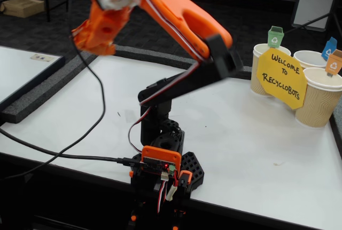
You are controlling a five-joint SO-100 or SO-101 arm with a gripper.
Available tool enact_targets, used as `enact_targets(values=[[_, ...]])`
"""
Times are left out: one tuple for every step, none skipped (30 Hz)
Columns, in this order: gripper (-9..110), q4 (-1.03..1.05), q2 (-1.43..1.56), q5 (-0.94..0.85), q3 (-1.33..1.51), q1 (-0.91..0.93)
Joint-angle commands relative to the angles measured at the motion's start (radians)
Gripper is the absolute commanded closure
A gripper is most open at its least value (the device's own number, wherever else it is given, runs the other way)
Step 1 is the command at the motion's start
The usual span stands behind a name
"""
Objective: Sort rubbish by color.
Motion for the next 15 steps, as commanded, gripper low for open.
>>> enact_targets(values=[[101, 0.055, 0.235, -0.112, -0.054, 0.084], [98, 0.071, 0.262, -0.112, -0.055, 0.11], [97, 0.081, 0.285, -0.112, -0.058, 0.144], [96, 0.084, 0.305, -0.112, -0.06, 0.186], [96, 0.084, 0.318, -0.112, -0.06, 0.229], [96, 0.08, 0.325, -0.112, -0.06, 0.272], [96, 0.075, 0.325, -0.127, -0.06, 0.311], [97, 0.072, 0.325, -0.155, -0.06, 0.351], [98, 0.064, 0.325, -0.173, -0.057, 0.402], [99, 0.055, 0.325, -0.199, -0.052, 0.463], [99, 0.038, 0.325, -0.222, -0.046, 0.54], [99, 0.012, 0.325, -0.245, -0.028, 0.621], [99, -0.009, 0.324, -0.279, -0.008, 0.689], [99, -0.028, 0.322, -0.308, 0.014, 0.75], [99, -0.041, 0.322, -0.314, 0.034, 0.802]])
